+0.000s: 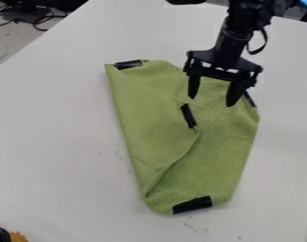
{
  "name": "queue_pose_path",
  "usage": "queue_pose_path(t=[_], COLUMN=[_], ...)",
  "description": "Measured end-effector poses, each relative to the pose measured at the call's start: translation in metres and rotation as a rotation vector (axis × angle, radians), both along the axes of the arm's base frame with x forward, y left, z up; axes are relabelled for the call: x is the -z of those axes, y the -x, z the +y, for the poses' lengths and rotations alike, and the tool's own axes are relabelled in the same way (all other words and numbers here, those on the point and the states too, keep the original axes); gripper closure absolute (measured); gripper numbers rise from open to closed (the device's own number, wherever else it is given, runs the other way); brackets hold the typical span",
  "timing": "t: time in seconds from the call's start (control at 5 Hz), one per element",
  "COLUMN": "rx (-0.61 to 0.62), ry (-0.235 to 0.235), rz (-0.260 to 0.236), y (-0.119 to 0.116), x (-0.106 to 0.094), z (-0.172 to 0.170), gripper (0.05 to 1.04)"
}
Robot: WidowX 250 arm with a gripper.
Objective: Unfold the cloth from centre to bottom left
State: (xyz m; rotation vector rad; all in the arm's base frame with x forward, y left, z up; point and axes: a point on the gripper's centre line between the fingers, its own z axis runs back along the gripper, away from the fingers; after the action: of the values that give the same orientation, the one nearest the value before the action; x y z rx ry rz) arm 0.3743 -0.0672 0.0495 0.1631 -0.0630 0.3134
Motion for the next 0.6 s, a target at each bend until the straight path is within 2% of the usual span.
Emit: queue_pose_path(t=[0.2,0.4,0.6], rx=[-0.037,-0.065,-0.066], ry=[0.034,0.060,0.064], rz=[0.023,0.026,0.025], y=[0.012,0.015,0.015], x=[0.019,0.028,0.029], z=[0.010,0.020,0.025], gripper=[0.083,0.083,0.084])
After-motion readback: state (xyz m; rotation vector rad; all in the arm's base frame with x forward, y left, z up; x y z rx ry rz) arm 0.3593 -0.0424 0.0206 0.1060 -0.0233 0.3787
